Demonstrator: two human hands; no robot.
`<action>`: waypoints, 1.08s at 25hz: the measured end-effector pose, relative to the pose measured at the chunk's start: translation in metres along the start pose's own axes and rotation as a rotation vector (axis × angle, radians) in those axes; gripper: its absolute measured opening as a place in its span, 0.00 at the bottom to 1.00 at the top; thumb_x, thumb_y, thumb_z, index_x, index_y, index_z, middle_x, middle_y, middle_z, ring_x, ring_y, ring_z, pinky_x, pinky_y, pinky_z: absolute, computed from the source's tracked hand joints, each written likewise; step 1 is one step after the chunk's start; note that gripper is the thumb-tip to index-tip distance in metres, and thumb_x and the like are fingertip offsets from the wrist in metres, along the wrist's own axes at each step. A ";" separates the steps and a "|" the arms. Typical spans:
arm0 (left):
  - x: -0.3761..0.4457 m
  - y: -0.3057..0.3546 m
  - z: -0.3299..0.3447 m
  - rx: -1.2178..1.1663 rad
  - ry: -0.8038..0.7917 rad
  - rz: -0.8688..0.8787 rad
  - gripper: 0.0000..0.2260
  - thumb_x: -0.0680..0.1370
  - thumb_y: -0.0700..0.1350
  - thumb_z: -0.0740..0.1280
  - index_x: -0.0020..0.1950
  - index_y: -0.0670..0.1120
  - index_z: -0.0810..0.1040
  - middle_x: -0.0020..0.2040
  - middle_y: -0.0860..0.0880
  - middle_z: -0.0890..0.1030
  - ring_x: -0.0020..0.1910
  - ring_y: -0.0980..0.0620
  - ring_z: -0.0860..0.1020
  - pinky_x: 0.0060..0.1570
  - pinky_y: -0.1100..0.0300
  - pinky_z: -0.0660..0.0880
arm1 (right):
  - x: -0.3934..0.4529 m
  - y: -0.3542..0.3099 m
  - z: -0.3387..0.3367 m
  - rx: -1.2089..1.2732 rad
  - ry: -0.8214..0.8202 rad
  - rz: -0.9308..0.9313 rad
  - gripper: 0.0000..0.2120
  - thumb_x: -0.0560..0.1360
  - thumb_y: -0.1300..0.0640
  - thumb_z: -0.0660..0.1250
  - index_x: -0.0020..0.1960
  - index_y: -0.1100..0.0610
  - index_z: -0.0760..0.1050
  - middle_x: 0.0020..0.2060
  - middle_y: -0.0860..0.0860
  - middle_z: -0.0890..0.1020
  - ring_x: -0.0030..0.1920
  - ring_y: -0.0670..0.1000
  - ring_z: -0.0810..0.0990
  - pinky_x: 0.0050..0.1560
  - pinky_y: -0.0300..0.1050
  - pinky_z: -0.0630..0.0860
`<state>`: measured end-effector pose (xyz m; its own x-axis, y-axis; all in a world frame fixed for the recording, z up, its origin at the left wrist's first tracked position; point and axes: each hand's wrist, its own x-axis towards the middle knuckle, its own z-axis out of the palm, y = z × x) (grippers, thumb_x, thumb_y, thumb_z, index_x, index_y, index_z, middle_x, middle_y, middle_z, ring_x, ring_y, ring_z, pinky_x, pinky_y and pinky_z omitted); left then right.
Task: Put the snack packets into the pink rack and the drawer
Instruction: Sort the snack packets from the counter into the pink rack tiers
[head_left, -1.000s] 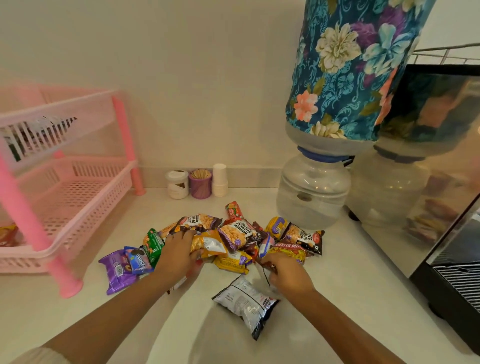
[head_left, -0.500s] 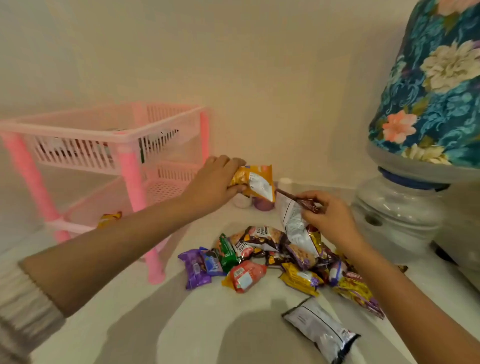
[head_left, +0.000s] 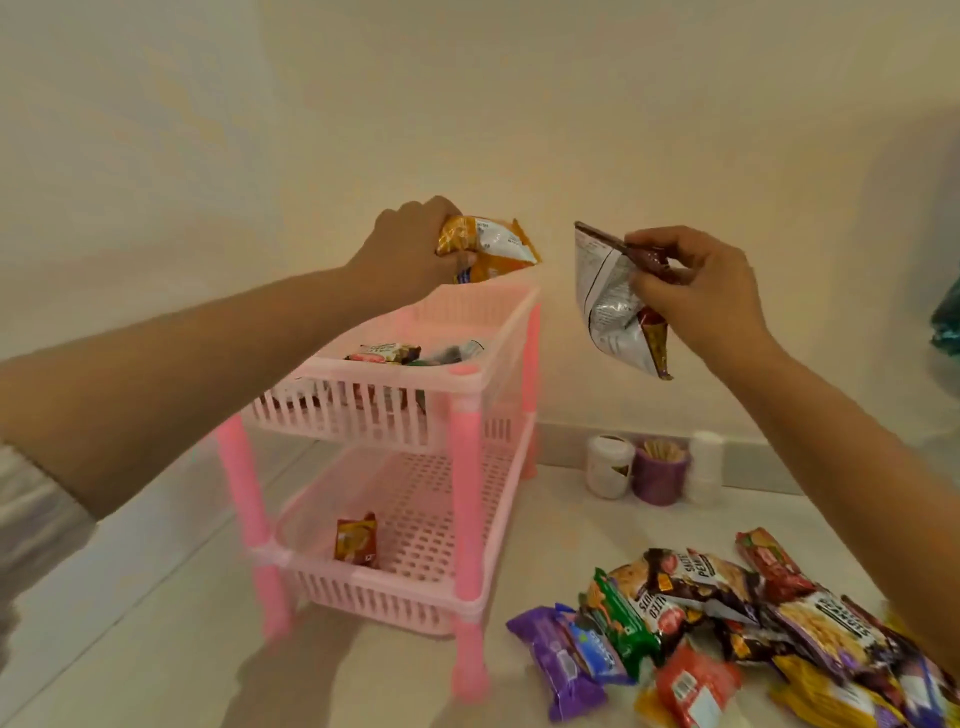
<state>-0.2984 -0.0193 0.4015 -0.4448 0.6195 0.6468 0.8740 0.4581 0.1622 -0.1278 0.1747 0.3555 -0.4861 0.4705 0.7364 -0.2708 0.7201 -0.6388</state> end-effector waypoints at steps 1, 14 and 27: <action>0.004 -0.020 -0.002 0.022 0.004 -0.026 0.19 0.76 0.49 0.66 0.62 0.41 0.70 0.57 0.40 0.76 0.57 0.40 0.73 0.54 0.51 0.65 | 0.013 -0.006 0.015 0.002 0.002 -0.029 0.18 0.68 0.67 0.65 0.52 0.50 0.78 0.46 0.44 0.80 0.49 0.49 0.81 0.50 0.44 0.79; -0.006 -0.169 0.041 0.387 -0.322 -0.360 0.21 0.77 0.51 0.63 0.66 0.42 0.65 0.61 0.38 0.70 0.60 0.38 0.68 0.56 0.49 0.69 | 0.077 0.009 0.170 -0.278 -0.381 -0.284 0.18 0.69 0.68 0.65 0.54 0.53 0.79 0.49 0.50 0.83 0.46 0.47 0.79 0.47 0.39 0.74; -0.001 -0.173 0.060 0.157 -0.642 -0.355 0.31 0.76 0.60 0.61 0.72 0.44 0.58 0.68 0.40 0.68 0.65 0.42 0.69 0.65 0.49 0.66 | 0.091 0.040 0.217 -0.567 -0.766 -0.253 0.14 0.72 0.60 0.68 0.57 0.57 0.78 0.50 0.54 0.83 0.49 0.52 0.79 0.46 0.39 0.70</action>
<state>-0.4610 -0.0610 0.3278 -0.7636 0.6456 0.0052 0.6398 0.7556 0.1406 -0.3632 0.1363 0.3487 -0.9299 -0.0446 0.3652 -0.0999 0.9859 -0.1340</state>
